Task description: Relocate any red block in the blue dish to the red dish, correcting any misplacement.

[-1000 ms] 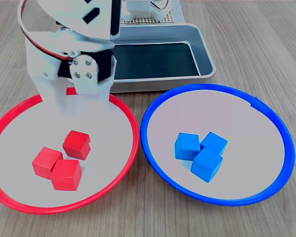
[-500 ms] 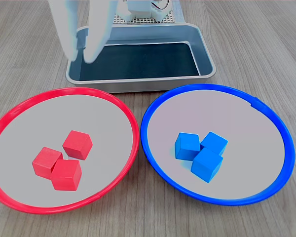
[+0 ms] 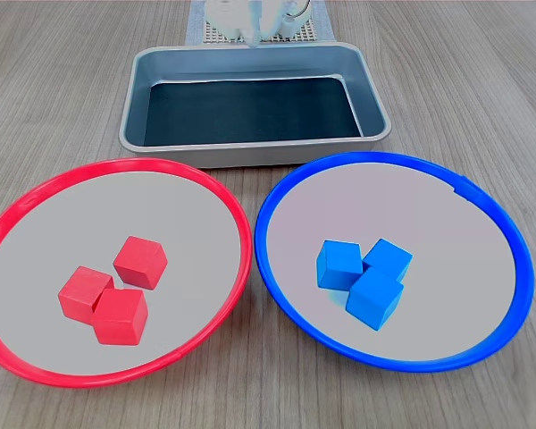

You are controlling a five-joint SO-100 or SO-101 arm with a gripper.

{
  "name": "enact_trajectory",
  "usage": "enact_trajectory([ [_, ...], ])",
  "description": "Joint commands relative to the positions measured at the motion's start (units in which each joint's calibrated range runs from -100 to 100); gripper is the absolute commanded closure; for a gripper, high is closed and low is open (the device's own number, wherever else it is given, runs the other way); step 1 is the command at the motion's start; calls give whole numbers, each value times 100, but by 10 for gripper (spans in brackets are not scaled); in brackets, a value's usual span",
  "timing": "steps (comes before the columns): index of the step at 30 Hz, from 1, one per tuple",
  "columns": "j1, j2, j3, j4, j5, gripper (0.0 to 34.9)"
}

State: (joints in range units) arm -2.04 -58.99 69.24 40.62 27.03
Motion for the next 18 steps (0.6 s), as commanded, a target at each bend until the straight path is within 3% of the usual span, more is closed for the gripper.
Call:
enact_trajectory([
  [1,-149,-715,709,-409,-772,346],
  [11,-112,-2292,2075,-476,-1954,346],
  [18,95,-3197,2302,226,-2413,346],
])
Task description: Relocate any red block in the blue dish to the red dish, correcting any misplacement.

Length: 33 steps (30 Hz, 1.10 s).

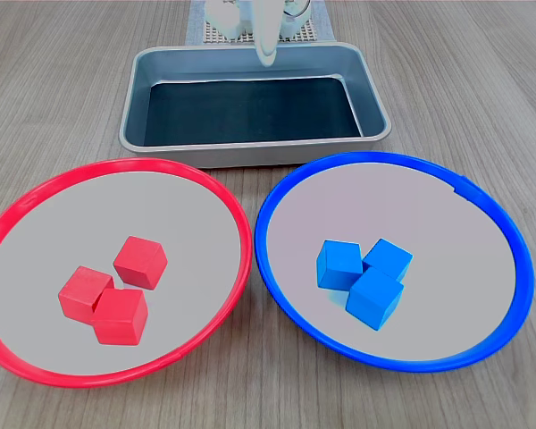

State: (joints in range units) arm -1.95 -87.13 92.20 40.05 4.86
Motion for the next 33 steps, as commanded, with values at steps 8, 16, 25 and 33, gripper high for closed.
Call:
enact_trajectory([
  [8,96,-1031,207,894,-532,346],
  [16,152,-1185,362,960,-615,346],
  [25,218,-1185,544,869,-669,346],
  [33,199,-1185,780,795,-684,346],
])
